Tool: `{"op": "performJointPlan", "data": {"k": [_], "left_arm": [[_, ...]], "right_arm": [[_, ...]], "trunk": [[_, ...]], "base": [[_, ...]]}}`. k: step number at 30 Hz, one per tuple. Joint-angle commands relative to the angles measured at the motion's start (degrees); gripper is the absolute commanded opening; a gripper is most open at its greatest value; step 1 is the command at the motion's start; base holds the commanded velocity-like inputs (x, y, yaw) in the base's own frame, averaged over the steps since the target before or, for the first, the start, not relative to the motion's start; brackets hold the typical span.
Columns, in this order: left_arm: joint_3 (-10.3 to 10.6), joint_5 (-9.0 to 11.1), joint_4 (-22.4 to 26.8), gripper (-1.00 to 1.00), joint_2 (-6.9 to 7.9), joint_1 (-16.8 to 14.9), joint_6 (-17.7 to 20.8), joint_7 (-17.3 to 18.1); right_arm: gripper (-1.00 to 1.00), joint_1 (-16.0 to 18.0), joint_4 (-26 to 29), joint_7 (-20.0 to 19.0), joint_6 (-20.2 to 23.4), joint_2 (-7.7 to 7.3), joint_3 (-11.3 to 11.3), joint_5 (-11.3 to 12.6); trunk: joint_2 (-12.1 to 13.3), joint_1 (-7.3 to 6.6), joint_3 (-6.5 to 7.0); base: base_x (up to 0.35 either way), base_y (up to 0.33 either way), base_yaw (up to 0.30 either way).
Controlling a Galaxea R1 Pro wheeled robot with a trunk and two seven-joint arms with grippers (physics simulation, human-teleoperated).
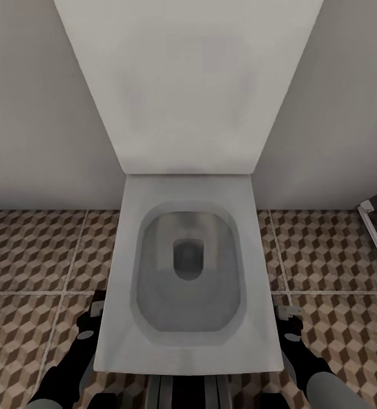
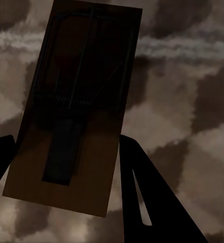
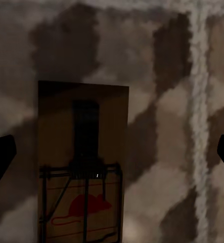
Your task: Take the four mousetraps from the cabinet in the bathroom and place them on the bathroom floor. Make sure all four end up on the same floor surface, and ensure that at least two of them are either under or directly next to the same bathroom sink.
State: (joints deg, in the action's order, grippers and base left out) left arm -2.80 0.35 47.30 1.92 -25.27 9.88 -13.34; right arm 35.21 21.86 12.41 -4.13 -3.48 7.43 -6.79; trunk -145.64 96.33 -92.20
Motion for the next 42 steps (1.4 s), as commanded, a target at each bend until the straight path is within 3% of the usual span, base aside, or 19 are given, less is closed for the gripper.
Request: {"op": "performJointPlan", "data": {"k": [1, 13, 14, 42], "left_arm": [[0.1, -0.2, 0.1, -1.00, 0.01, 0.0, 0.4, -0.3], [0.1, -0.2, 0.0, -1.00, 0.03, 0.0, 0.4, -0.3], [0.1, -0.2, 0.0, 1.00, 0.03, 0.0, 0.4, -0.3], [0.1, -0.2, 0.0, 1.00, 0.17, 0.0, 0.5, -0.1]], "right_arm": [[1.00, 0.0, -0.1, 0.0, -0.2, 0.05, 0.4, -0.6], [1.00, 0.0, -0.1, 0.0, -0.2, 0.05, 0.4, -0.6], [1.00, 0.0, -0.1, 0.0, -0.2, 0.05, 0.4, -0.6], [1.00, 0.0, -0.1, 0.0, -0.2, 0.05, 0.4, -0.6]], "trunk": [[0.0, -0.01, -0.03], [0.0, -0.01, -0.03], [0.0, -0.01, -0.03], [0.0, -0.01, -0.03]], "base": [[0.000, 0.000, 0.000], [0.000, 0.000, 0.000], [0.000, 0.000, 0.000], [0.000, 0.000, 0.000]]}}
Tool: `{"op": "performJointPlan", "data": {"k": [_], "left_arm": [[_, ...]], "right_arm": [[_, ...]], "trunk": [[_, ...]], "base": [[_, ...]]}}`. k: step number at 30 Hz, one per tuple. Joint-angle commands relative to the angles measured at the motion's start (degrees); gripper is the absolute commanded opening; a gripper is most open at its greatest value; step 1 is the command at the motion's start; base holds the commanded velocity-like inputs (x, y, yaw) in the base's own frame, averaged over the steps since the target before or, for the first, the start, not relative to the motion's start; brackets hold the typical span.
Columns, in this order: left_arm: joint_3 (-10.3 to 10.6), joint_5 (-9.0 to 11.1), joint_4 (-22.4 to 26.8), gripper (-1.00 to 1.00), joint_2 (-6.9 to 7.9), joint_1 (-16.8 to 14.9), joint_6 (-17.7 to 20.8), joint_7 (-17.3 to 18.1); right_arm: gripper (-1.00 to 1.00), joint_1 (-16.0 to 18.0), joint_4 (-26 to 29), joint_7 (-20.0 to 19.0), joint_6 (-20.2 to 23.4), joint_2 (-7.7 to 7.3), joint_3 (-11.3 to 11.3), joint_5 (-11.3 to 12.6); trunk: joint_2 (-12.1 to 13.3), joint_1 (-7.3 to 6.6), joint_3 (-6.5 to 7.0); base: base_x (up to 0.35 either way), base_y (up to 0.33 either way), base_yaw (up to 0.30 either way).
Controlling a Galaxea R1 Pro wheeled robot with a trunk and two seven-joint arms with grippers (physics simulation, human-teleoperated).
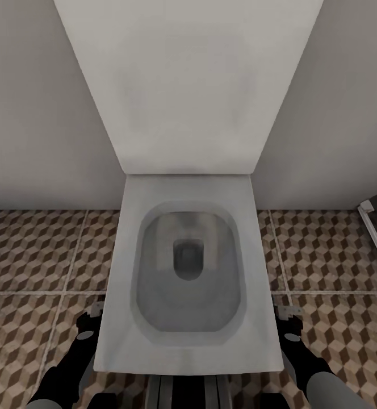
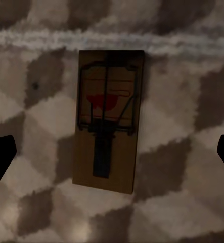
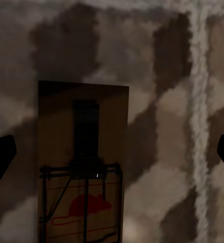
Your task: Take the four mousetraps from the cabinet in the bathroom and place them on the bathroom floor. Make sure all four end up on the same floor surface, and ensure that at least two of them are either under or directly next to the same bathroom sink.
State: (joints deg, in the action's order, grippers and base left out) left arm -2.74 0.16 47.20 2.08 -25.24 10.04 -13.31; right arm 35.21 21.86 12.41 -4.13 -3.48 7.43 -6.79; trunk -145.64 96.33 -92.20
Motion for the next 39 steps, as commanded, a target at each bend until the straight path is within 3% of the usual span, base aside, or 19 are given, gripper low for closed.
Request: {"op": "performJointPlan", "data": {"k": [1, 21, 39], "left_arm": [[0.0, 0.0, 0.1, 1.00, 0.00, 0.0, 0.3, -0.2], [0.1, 0.0, 0.2, 1.00, -0.06, 0.0, 0.7, -0.2], [0.0, 0.0, 0.3, 1.00, -0.08, 0.0, 1.5, -0.1]], "right_arm": [[1.00, 0.0, -0.1, 0.0, -0.2, 0.05, 0.4, -0.6], [1.00, 0.0, -0.1, 0.0, -0.2, 0.05, 0.4, -0.6], [1.00, 0.0, -0.1, 0.0, -0.2, 0.05, 0.4, -0.7]], "trunk": [[0.0, -0.01, -0.03], [0.0, -0.01, -0.03], [0.0, -0.01, -0.03]], "base": [[0.000, 0.000, 0.000], [-0.011, 0.000, 0.000], [-0.295, 0.000, 0.000]]}}
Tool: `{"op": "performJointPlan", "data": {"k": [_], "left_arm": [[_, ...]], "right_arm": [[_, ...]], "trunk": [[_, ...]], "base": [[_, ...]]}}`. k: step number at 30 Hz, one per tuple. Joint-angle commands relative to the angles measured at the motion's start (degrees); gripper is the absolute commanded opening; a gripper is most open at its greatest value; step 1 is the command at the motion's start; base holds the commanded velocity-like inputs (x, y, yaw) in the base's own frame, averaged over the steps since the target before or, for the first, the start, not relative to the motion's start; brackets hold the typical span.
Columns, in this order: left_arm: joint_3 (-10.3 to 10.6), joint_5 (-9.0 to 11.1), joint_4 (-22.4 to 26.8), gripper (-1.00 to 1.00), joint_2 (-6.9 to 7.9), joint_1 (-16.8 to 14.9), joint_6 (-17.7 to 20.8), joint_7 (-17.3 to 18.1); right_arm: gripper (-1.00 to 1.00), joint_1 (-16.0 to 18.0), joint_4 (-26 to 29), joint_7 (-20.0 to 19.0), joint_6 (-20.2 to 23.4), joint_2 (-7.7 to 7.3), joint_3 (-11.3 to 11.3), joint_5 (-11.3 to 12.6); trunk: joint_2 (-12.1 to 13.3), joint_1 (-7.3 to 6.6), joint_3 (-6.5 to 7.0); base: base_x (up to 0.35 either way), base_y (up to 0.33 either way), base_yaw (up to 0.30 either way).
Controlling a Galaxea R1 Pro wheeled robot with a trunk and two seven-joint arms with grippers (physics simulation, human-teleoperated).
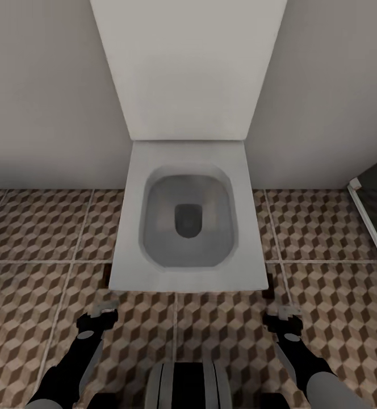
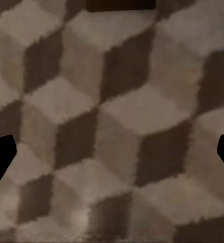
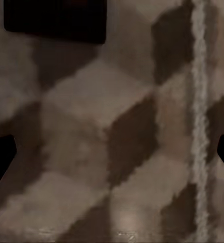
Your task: Take the four mousetraps from the cabinet in the bathroom and place them on the bathroom floor. Make sure all four end up on the same floor surface, and ensure that at least two of them are either under or directly next to the same bathroom sink.
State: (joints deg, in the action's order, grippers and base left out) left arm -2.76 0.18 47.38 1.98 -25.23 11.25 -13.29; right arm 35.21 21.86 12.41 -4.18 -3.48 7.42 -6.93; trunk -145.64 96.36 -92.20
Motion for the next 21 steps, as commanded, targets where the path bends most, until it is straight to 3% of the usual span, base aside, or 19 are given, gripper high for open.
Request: {"op": "performJointPlan", "data": {"k": [1, 21], "left_arm": [[0.1, 0.0, 0.1, 1.00, 0.02, 0.0, 0.3, -0.2], [0.0, 0.1, 0.2, 1.00, -0.05, 0.0, 0.3, -0.2]], "right_arm": [[1.00, 0.0, -0.1, 0.0, -0.2, 0.05, 0.4, -0.6], [1.00, 0.0, -0.1, 0.0, -0.2, 0.05, 0.3, -0.7]], "trunk": [[0.0, -0.04, -0.03], [0.0, -0.04, -0.03]], "base": [[-0.342, 0.000, 0.000], [-0.346, 0.000, 0.000]]}}
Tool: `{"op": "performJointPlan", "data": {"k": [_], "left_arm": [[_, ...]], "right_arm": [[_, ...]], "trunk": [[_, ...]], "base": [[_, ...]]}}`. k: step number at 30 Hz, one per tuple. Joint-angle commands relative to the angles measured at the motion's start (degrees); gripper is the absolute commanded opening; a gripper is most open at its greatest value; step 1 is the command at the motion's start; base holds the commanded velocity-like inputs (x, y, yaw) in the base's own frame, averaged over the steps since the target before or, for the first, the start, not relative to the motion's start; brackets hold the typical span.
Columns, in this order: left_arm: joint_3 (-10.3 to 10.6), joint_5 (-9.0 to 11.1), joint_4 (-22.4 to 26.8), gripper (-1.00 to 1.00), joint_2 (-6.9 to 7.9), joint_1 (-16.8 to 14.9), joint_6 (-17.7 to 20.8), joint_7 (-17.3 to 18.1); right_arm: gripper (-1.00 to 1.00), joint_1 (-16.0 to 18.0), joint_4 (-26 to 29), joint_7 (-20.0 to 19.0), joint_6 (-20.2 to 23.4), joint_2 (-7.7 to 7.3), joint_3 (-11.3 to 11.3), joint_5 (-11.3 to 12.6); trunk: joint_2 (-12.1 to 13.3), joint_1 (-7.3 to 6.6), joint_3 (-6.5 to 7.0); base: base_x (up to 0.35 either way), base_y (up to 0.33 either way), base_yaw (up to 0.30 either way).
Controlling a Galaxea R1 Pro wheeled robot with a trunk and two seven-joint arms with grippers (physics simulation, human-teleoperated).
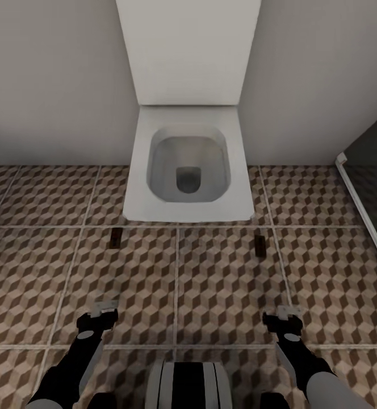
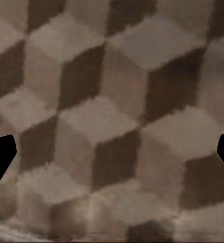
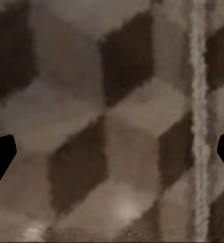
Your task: Take the four mousetraps from the cabinet in the bathroom and place them on the bathroom floor. Make sure all four end up on the same floor surface, and ensure that at least two of them are either under or directly next to the same bathroom sink.
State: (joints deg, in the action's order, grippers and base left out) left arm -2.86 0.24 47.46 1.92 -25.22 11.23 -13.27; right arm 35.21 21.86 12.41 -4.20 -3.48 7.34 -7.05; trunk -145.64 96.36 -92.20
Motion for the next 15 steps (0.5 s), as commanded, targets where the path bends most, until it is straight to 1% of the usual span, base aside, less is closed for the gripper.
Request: {"op": "performJointPlan", "data": {"k": [1, 15], "left_arm": [[0.1, 0.0, 0.1, 1.00, 0.01, 0.0, 0.3, -0.2], [-0.1, 0.0, 0.1, 1.00, -0.07, 0.0, 0.3, -0.2]], "right_arm": [[1.00, 0.0, -0.1, 0.0, -0.2, 0.05, 0.4, -0.6], [1.00, 0.0, -0.1, 0.0, -0.2, 0.12, 0.4, -0.7]], "trunk": [[0.0, -0.05, -0.03], [0.0, -0.05, -0.03]], "base": [[-0.347, 0.000, 0.000], [-0.347, 0.000, 0.000]]}}
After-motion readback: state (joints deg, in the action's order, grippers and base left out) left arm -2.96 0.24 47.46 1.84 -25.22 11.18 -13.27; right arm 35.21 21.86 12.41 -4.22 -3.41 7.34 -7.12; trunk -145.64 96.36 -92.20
